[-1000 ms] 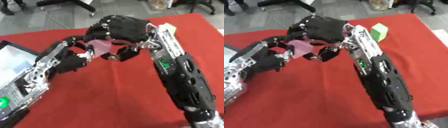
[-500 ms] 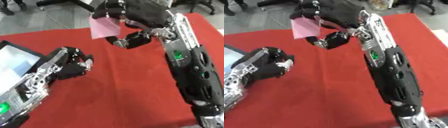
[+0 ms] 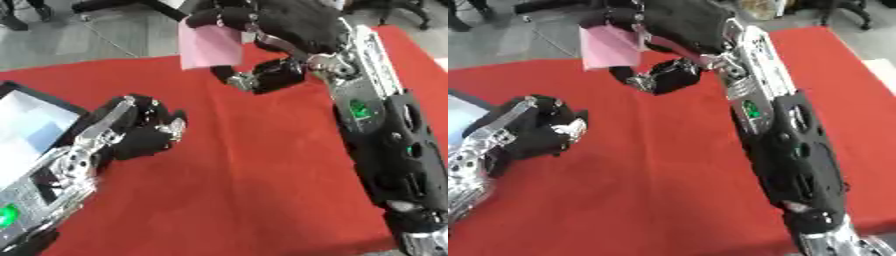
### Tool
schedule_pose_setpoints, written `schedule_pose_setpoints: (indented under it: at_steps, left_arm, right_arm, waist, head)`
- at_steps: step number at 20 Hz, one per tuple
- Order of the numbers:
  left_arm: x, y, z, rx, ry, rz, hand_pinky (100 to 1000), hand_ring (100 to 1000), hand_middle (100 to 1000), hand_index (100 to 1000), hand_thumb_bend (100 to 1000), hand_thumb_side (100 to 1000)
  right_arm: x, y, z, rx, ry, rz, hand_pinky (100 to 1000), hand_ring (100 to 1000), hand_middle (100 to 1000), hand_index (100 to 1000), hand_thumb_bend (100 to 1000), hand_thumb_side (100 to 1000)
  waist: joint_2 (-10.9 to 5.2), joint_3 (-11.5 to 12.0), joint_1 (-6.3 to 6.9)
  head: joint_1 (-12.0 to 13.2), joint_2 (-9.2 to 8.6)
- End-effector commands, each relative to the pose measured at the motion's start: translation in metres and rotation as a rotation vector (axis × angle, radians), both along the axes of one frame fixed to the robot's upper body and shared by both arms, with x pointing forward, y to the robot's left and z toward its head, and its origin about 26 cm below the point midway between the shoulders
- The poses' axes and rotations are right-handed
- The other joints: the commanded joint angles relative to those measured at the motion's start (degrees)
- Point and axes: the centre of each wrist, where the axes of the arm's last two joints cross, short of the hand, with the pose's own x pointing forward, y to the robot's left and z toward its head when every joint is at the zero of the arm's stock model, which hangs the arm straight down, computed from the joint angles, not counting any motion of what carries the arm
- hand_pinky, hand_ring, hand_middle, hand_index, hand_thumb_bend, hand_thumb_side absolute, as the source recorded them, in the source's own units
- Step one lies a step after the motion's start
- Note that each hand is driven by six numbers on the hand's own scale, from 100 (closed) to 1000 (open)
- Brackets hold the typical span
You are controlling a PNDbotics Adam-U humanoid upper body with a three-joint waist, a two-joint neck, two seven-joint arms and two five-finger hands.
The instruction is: Pick up the objects with one hand, pass them to the other hand, and then place them into the box on the other side of the table.
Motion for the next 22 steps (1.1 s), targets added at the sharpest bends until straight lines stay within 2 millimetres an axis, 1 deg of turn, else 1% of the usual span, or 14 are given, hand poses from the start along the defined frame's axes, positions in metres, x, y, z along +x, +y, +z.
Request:
schedule_pose_setpoints:
  at_steps: [1,2,3,4,5,6,8,9,10,11,12,15,19,22]
  left_arm:
    - [0.001,0.004,0.007,-0.016,-0.003,0.007,353,441,317,490,100,358]
    - [0.002,0.004,0.007,-0.033,0.004,-0.01,360,454,334,505,100,382]
    - [0.002,0.005,0.008,-0.05,0.01,-0.027,385,495,396,556,100,466]
    - [0.002,0.005,0.008,-0.068,0.016,-0.048,395,513,419,577,142,500]
    - [0.002,0.005,0.009,-0.087,0.022,-0.068,416,554,471,628,280,601]
    - [0.002,0.006,0.009,-0.105,0.027,-0.088,422,569,490,645,318,626]
    - [0.003,0.007,0.009,-0.136,0.035,-0.117,441,615,550,694,442,705]
    - [0.003,0.007,0.009,-0.149,0.037,-0.125,460,658,612,741,508,735]
    - [0.003,0.007,0.01,-0.16,0.037,-0.128,469,679,644,763,529,743]
    - [0.003,0.008,0.01,-0.172,0.036,-0.127,489,724,712,811,572,753]
    - [0.004,0.008,0.011,-0.185,0.032,-0.123,496,736,729,823,582,756]
    - [0.005,0.008,0.015,-0.225,0.005,-0.099,547,834,859,917,726,792]
    - [0.006,0.009,0.018,-0.265,-0.043,-0.051,567,870,911,951,880,835]
    - [0.007,0.009,0.02,-0.27,-0.098,0.002,578,888,928,962,902,839]
  right_arm:
    - [-0.002,-0.002,0.009,0.001,-0.042,0.001,712,655,391,679,201,191]
    - [-0.002,-0.002,0.008,-0.003,-0.045,0.004,709,651,385,676,202,182]
    - [-0.001,0.0,0.008,-0.01,-0.047,0.009,706,644,379,672,194,158]
    - [-0.001,0.002,0.007,-0.02,-0.049,0.016,705,642,378,671,185,140]
    - [0.0,0.003,0.006,-0.033,-0.049,0.021,702,640,377,670,172,114]
    - [0.001,0.005,0.005,-0.046,-0.048,0.026,702,640,376,670,168,110]
    - [0.003,0.007,0.002,-0.065,-0.045,0.03,702,638,374,669,164,102]
    - [0.005,0.007,0.001,-0.074,-0.043,0.032,701,638,374,669,164,100]
    - [0.006,0.008,-0.001,-0.081,-0.042,0.033,701,639,374,668,163,100]
    - [0.007,0.009,-0.002,-0.087,-0.04,0.035,701,639,357,667,160,100]
    - [0.007,0.009,-0.003,-0.092,-0.039,0.037,701,639,346,667,158,100]
    - [0.009,0.012,-0.005,-0.108,-0.037,0.043,702,639,354,668,147,100]
    - [0.01,0.014,-0.007,-0.119,-0.037,0.046,701,638,355,668,148,100]
    - [0.01,0.014,-0.007,-0.121,-0.04,0.047,701,637,355,667,152,100]
  waist:
    - [-0.15,0.0,0.1]
    - [-0.16,0.0,0.11]
    - [-0.16,0.0,0.12]
    - [-0.17,0.1,0.14]
    - [-0.17,0.1,0.15]
    - [-0.17,0.1,0.16]
    - [-0.16,0.1,0.17]
    - [-0.16,0.2,0.16]
    - [-0.16,0.2,0.15]
    - [-0.15,0.2,0.14]
    - [-0.14,0.2,0.13]
    - [-0.1,0.2,0.11]
    - [-0.09,0.3,0.15]
    - [-0.09,0.2,0.2]
  head:
    - [0.0,-0.12]
    - [0.0,-0.12]
    - [0.0,-0.12]
    - [-0.1,-0.12]
    - [-0.2,-0.12]
    - [-0.2,-0.12]
    - [-0.3,-0.12]
    - [-0.3,-0.12]
    - [-0.4,-0.12]
    - [-0.4,-0.12]
    - [-0.4,-0.12]
    - [-0.5,-0.12]
    - [-0.6,-0.12]
    - [-0.6,-0.12]
